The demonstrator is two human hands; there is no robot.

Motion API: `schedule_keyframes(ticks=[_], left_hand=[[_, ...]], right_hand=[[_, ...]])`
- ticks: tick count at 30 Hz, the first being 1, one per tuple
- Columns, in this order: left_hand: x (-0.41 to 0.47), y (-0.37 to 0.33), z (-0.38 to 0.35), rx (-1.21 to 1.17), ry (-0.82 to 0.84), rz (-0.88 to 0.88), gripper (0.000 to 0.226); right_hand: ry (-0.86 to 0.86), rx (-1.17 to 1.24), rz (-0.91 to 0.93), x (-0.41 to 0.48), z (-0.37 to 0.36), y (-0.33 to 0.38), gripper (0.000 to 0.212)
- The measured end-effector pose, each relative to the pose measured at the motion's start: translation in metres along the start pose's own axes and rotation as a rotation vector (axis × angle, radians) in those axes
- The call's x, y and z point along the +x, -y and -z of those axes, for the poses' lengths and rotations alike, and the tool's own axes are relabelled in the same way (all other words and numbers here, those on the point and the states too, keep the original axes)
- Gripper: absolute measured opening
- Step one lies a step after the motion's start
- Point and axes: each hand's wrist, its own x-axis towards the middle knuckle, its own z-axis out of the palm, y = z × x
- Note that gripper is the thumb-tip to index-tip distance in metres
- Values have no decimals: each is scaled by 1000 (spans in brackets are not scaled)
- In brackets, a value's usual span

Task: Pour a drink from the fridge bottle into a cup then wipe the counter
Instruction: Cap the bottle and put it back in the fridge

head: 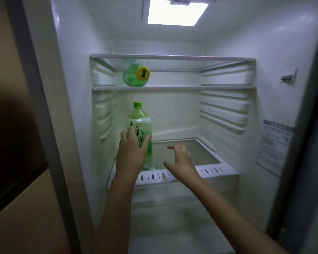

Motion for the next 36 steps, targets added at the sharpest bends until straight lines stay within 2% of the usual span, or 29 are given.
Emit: schedule_keyframes(ticks=[5,9,14,19,25,36], left_hand=[[-51,-13,44,126,162,-48,51],[-99,-25,75,238,214,-108,54],[-156,-31,102,367,283,-85,51],[-193,-34,127,435,287,-104,54],[-226,-42,158,482,319,-85,58],[-313,-62,225,509,357,-93,55]], right_hand=[[14,-55,70,-54,18,26,53],[13,-125,90,-100,32,39,52],[47,-189,83,-156,36,50,50],[59,-240,81,-202,46,62,47],[-6,-353,63,-241,71,74,42],[61,-355,55,-346,105,115,46]])
